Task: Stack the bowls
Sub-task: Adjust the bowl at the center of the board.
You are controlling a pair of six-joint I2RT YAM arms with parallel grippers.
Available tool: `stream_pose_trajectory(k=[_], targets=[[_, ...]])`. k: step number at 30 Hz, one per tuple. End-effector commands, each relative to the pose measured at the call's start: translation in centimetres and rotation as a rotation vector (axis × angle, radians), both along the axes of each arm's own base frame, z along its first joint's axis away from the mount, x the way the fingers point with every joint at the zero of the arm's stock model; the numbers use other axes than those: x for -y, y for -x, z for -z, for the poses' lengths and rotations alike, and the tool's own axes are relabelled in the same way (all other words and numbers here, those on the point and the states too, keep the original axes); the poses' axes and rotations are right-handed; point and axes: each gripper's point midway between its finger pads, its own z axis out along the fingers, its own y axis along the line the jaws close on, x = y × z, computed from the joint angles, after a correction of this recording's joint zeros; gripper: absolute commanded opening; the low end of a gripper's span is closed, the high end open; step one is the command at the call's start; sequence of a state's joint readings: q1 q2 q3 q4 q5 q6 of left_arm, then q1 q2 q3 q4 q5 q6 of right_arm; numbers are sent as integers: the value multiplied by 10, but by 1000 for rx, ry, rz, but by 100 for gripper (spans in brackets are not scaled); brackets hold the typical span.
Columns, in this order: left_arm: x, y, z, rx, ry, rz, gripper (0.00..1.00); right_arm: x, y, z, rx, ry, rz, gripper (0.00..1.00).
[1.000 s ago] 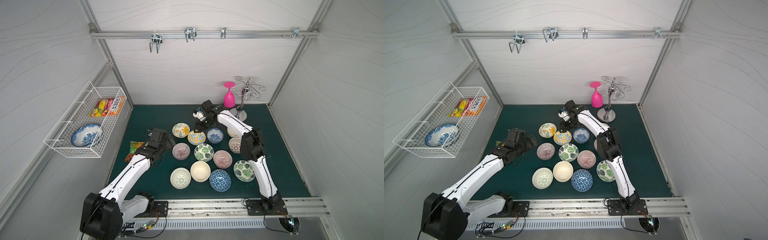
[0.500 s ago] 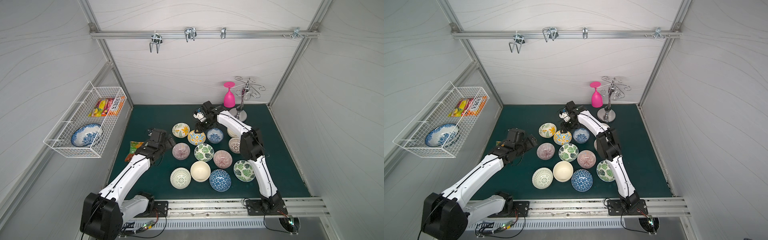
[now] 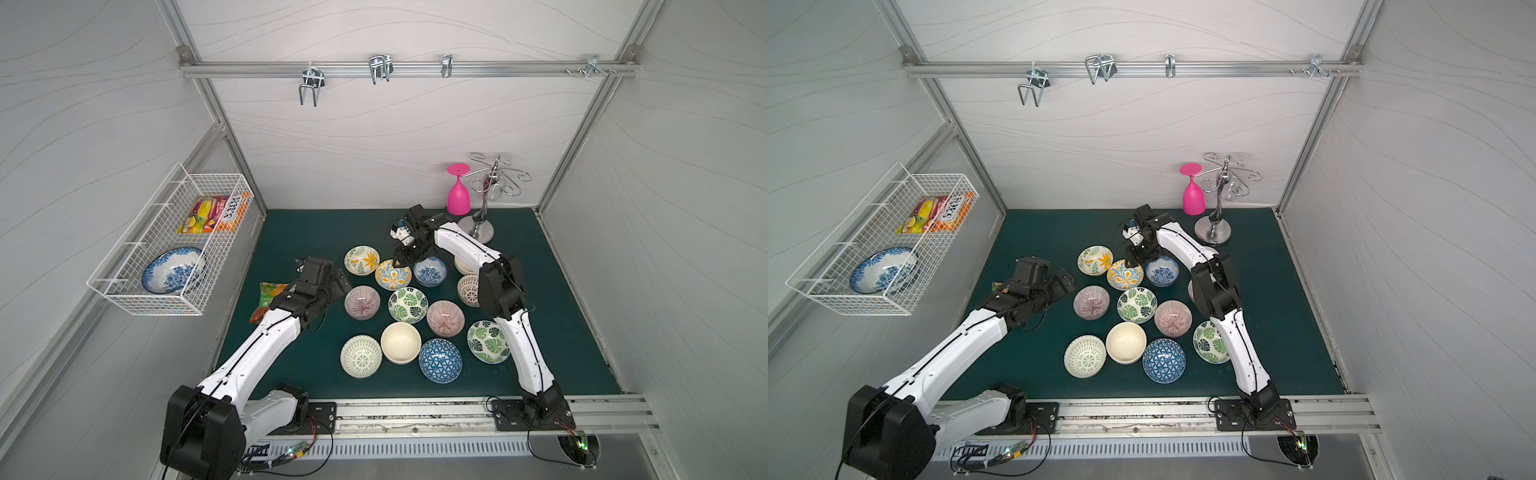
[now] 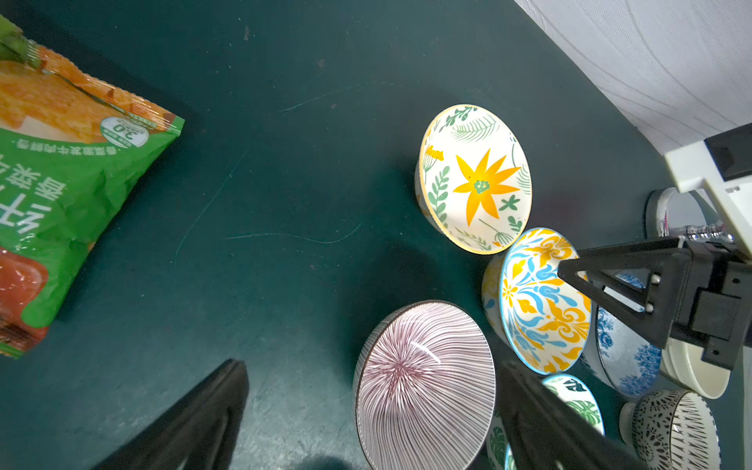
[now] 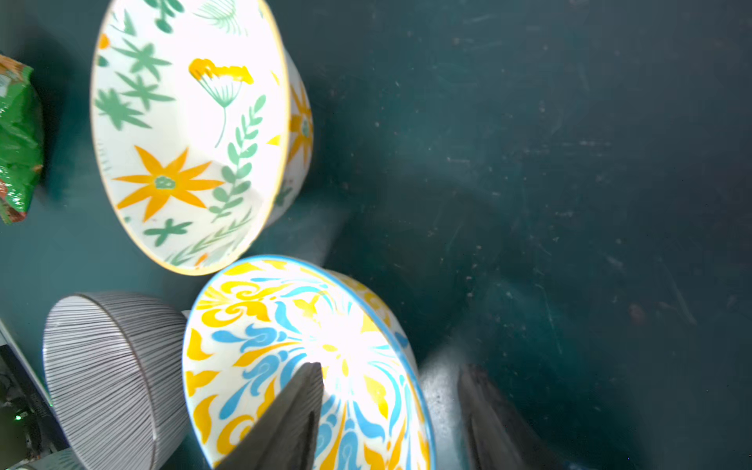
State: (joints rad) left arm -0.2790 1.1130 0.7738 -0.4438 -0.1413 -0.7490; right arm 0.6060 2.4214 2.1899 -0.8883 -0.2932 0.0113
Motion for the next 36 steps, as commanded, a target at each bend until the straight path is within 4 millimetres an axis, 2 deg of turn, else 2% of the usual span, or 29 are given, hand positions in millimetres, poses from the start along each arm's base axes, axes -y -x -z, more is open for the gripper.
stream_pose_trajectory(k=[1, 13, 18, 31, 33, 36], targets=[[1, -9, -11, 36, 14, -10, 100, 2, -2, 10, -17, 9, 7, 54], [0, -10, -11, 31, 11, -16, 100, 1, -2, 15, -20, 17, 7, 40], [-1, -10, -11, 31, 9, -20, 100, 0, -3, 17, -20, 18, 16, 29], [-2, -8, -10, 26, 6, -26, 100, -1, -10, 14, 4, 3, 57, 9], [-3, -8, -9, 25, 5, -30, 100, -1, -11, 13, 9, 2, 61, 2], [-4, -9, -9, 21, 2, -38, 100, 0, -12, 16, 12, 7, 69, 0]])
